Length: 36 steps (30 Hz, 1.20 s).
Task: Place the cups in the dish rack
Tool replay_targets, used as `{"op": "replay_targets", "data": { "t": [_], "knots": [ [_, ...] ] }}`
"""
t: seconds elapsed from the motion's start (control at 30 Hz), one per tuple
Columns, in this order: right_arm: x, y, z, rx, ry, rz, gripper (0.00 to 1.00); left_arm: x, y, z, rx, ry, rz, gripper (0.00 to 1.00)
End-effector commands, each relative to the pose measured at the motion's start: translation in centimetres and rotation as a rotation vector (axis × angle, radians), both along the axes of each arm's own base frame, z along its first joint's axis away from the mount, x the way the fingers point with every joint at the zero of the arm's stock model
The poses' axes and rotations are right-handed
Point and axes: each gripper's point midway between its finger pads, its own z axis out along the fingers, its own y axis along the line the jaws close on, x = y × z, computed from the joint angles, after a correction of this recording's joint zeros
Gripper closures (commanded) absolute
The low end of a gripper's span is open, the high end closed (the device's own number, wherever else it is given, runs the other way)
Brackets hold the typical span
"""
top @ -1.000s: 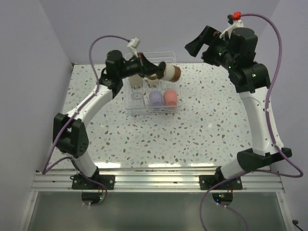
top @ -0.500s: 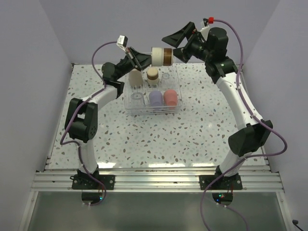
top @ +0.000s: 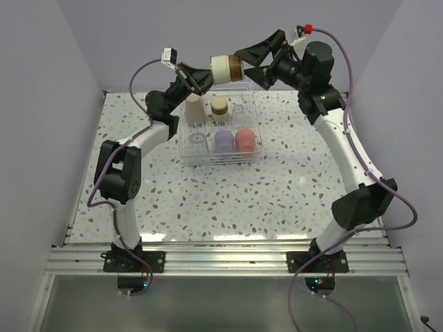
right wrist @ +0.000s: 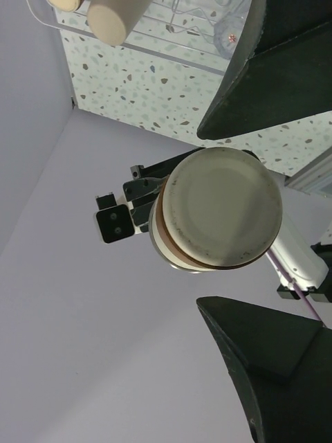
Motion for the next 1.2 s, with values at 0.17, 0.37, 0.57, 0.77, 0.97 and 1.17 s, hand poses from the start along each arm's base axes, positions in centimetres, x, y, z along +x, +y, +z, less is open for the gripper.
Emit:
{"op": "replay_targets", "data": {
  "t": [0.17, 0.37, 0.57, 0.77, 0.97, 1.17],
  "knots": [
    [-2.8, 1.2, 3.3, 0.042, -0.077, 0.070, 0.02, -3.3, 1.6, 5.1, -0.118, -0.264, 0.033, 1.00],
    [-2.9, 2.3, 3.3, 0.047, -0.081, 0.081, 0.12, -3.2, 1.4, 4.6, -0.109, -0.255, 0.035, 1.00],
    [-2.5, 2.6, 3.0, 0.043, -0.079, 0.061, 0.28, -3.5, 1.2, 4.4, -0.104, -0.252, 0.020, 1.00],
    [-2.0, 2.7, 2.7, 0.038, -0.078, 0.048, 0.58, -3.5, 0.8, 3.8, -0.075, -0.245, 0.006, 1.00],
    [-1.3, 2.7, 1.8, 0.016, -0.064, 0.034, 1.00, -3.3, 0.3, 2.6, -0.011, -0.226, -0.009, 0.63],
    [-0.9, 2.3, 2.1, -0.041, -0.089, 0.012, 1.00, -3.1, 1.2, -0.5, 0.042, -0.148, -0.001, 0.24]
  ]
}}
